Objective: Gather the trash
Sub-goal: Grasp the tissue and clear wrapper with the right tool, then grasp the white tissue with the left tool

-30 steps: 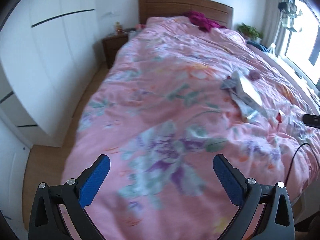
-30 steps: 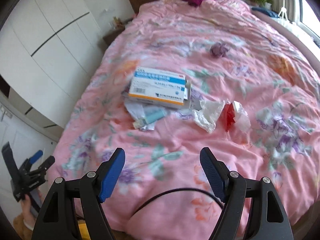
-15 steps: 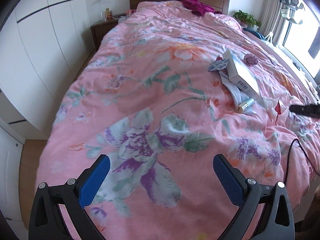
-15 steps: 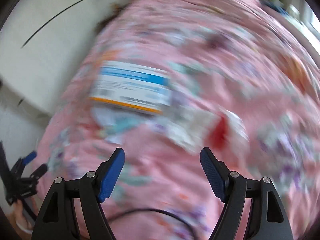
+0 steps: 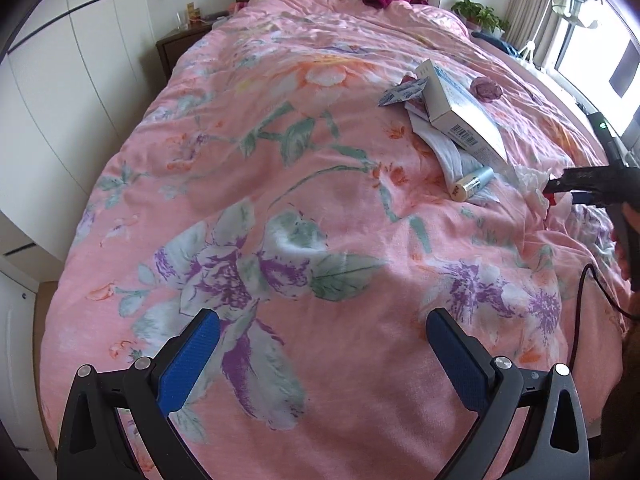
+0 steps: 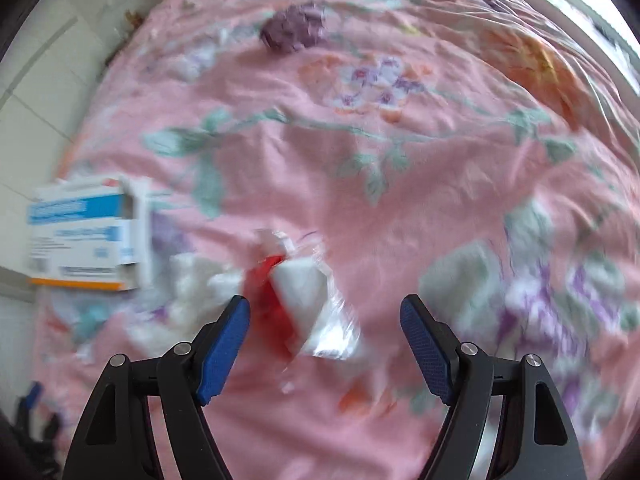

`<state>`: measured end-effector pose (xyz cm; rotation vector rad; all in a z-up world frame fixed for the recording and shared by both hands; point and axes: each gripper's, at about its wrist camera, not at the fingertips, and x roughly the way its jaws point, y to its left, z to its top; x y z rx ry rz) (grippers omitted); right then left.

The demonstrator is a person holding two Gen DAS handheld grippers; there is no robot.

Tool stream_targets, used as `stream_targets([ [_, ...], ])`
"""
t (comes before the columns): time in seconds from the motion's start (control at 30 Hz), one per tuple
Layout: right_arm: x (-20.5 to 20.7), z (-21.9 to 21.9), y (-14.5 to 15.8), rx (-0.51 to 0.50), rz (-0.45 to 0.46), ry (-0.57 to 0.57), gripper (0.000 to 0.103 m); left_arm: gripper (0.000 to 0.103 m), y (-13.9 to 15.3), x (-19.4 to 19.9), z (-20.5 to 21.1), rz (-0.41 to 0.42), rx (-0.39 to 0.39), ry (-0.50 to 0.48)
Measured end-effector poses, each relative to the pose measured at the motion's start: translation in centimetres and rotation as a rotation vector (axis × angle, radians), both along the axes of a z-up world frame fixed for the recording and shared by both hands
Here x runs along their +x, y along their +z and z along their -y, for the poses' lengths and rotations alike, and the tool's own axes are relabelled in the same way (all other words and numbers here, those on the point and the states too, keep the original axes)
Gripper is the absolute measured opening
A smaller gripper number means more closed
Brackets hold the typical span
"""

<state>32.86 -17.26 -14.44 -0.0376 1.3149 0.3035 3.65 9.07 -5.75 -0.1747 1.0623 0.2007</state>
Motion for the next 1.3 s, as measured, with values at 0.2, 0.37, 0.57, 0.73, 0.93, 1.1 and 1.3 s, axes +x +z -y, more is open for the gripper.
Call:
stream_targets([
  [0.2, -2.1, 0.1, 0.6, 0.115, 0.007, 0.042, 0.034, 0.103, 0.4, 0.9, 1.1, -0.003, -0.019, -0.020],
  [0.37, -4.7, 3.2, 4.3, 0.225, 0.098, -0.037, 0.034, 0.103, 2.2, 4.3, 5.6, 0.032, -0.038, -0.140],
  [0.57, -5.7, 6.6, 7.1, 0.298, 0.177, -0.126, 0.034, 0.103, 3.5, 12.2, 14.3, 0.084, -0.066, -0.329],
  [0.73, -6.0, 9.3, 7.9, 0.340, 0.205, -0.149, 0.034, 0.103, 0.5, 18.4, 20.0, 0.033, -0.023, -0.394],
  [0.93, -5.9, 12.0, 8.4, 0.428, 0.229, -0.194, 0.034, 0.103, -5.5, 23.2, 22.9, -0.129, 0.129, -0.396],
  [1.1, -5.7, 11.1, 8.9, 0.495, 0.237, -0.151, 0.034, 0.018, -6.0, 23.2, 22.0, -0.160, 0.053, -0.395],
  [1.3, -5.7, 10.5, 8.2, 0.552, 0.210, -0.137, 0.034, 0.011, -4.3, 22.0, 20.2, -0.134, -0.102, -0.420],
])
